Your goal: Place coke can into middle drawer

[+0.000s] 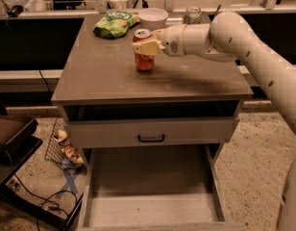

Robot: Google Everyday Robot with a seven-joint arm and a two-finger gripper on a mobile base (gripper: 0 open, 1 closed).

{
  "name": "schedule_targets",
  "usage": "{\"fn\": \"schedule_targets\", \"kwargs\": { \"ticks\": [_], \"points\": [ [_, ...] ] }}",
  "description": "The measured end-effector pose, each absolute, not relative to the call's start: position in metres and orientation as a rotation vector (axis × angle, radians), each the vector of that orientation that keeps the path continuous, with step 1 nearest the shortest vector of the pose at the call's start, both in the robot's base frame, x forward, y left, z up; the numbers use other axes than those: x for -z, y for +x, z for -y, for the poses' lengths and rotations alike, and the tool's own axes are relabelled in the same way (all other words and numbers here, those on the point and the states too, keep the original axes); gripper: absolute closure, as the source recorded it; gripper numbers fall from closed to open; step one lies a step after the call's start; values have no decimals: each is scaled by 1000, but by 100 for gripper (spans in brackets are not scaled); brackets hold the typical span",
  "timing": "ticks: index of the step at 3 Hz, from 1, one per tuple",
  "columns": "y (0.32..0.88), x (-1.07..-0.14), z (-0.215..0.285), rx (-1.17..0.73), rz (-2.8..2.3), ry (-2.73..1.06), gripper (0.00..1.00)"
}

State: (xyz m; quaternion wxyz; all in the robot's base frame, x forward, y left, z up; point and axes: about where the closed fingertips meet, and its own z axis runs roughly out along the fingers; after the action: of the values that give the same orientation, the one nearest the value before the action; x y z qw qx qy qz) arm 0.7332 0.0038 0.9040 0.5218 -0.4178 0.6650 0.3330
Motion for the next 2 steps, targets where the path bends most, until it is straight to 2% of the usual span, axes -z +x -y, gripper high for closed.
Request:
{"fn": "schedule_targets", "kwargs": {
  "ticks": [1,2],
  "points": [
    [699,-930,0,-770,-1533,-1031,100],
    [630,-961,-3,-750,-1453,-1048,100]
  ]
}}
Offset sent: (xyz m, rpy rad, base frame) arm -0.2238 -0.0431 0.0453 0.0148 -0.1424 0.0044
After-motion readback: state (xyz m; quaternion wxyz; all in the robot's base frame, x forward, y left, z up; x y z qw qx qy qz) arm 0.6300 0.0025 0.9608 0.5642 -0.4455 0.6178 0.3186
